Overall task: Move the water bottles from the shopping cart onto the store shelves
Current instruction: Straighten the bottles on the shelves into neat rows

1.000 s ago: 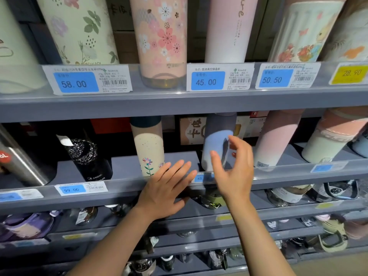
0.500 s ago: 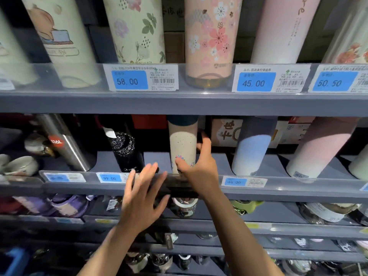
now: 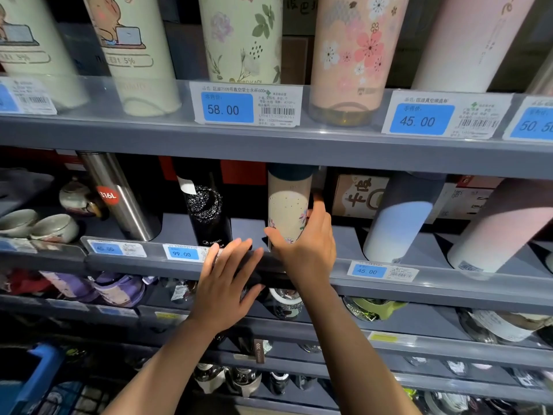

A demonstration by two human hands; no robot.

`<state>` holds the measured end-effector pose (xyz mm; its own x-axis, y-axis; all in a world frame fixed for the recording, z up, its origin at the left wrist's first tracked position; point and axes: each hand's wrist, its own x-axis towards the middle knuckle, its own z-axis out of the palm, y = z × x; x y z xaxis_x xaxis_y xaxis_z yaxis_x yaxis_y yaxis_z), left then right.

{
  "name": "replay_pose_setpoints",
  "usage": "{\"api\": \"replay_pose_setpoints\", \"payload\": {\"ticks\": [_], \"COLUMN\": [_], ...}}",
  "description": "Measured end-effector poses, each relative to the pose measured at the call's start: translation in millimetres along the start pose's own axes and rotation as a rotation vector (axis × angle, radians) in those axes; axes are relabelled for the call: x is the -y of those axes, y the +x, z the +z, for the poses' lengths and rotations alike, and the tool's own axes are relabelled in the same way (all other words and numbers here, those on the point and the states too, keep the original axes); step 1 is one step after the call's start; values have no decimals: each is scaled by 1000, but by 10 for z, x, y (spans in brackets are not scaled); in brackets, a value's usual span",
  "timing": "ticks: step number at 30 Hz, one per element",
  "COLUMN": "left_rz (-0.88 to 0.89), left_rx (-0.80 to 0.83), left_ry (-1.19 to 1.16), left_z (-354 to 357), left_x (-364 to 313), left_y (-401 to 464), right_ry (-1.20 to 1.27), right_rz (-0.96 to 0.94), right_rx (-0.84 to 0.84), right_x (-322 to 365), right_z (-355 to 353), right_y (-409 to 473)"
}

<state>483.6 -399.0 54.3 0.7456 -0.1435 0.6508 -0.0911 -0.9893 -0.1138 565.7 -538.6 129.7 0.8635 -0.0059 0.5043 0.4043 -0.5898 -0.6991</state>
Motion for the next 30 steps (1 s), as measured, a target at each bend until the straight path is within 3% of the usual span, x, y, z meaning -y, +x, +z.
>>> {"api": "replay_pose_setpoints", "payload": {"ticks": [5,12,18,30], "left_rz": [-9,-19,-20,-35], "left_rx": [-9,19,-3,7], "left_ry": [1,45,49,73], "left_z": [13,3,-1,11], "left_x": [-11,-27,-36,-45], "left_y": [3,2,2,-7], "right_ry": [3,-151,-128,-108], "right_rz": [-17,16,17,17], "right_rx": [126,-9,119,152], "right_x": [-51,-5,-12,-27], "right_z": [-30,56,-42,-88], "right_y": [18,-3,-5,32]}}
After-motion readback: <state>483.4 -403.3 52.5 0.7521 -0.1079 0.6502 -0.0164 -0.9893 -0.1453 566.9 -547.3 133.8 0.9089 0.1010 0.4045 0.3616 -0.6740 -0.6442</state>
